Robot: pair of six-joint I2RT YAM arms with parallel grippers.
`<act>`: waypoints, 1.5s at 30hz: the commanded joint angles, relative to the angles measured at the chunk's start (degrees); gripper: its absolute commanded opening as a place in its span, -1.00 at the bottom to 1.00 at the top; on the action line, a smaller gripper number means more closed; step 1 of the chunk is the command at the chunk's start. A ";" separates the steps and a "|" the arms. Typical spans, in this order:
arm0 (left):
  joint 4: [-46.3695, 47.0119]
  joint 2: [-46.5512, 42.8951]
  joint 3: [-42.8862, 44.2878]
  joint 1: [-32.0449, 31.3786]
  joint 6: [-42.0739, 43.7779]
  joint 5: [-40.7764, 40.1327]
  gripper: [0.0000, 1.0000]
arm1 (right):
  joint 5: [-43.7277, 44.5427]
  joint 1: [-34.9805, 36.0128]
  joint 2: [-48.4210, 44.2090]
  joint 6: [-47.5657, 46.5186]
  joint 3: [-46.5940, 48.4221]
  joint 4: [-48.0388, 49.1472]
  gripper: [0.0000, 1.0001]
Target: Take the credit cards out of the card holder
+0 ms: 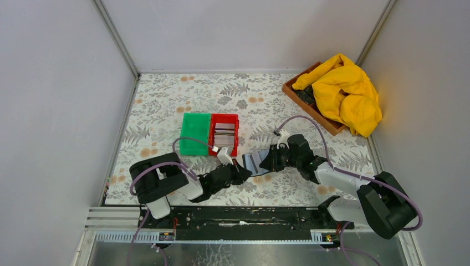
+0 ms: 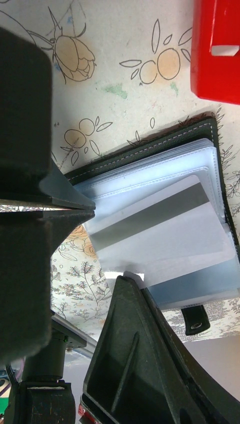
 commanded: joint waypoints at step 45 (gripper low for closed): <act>-37.30 -41.74 8.56 2.24 25.77 26.11 0.54 | -21.39 -3.33 -48.33 1.06 2.03 -30.40 -1.00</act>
